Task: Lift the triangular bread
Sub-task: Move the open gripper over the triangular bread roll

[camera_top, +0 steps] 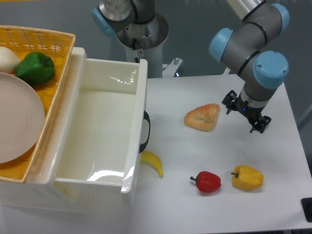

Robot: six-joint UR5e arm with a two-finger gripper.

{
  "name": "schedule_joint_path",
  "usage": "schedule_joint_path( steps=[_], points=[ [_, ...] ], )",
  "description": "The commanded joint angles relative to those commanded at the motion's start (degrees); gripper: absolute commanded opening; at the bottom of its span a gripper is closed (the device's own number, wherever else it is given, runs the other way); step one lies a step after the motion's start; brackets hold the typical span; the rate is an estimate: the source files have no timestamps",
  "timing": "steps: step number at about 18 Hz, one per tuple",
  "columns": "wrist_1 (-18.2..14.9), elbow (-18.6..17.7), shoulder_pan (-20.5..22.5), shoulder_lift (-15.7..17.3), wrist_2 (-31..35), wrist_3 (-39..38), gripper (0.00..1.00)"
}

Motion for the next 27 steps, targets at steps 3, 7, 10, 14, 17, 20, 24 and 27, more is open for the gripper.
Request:
schedule_joint_path(
  steps=[3, 7, 10, 14, 17, 20, 24, 27],
  points=[
    [0.0, -0.3, 0.0, 0.0, -0.1, -0.1, 1.00],
    [-0.1, -0.5, -0.4, -0.4, 0.4, 0.4, 1.00],
    [0.1, -1.5, -1.5, -0.9, 1.0, -0.5, 1.00],
    [0.1, -3.2, -1.0, -0.9, 0.9, -0.4, 1.00],
    [0.1, -6.8, -0.2, -0.9, 1.1, -0.5, 1.00],
    [0.0, -10.5, 0.4, -0.5, 1.0, -0.4, 1.00],
    [-0.1, -12.8, 0.2, -0.4, 1.3, 0.0, 1.00],
    [-0.2, -13.3, -0.1, -0.3, 1.4, 0.0, 1.00]
  ],
)
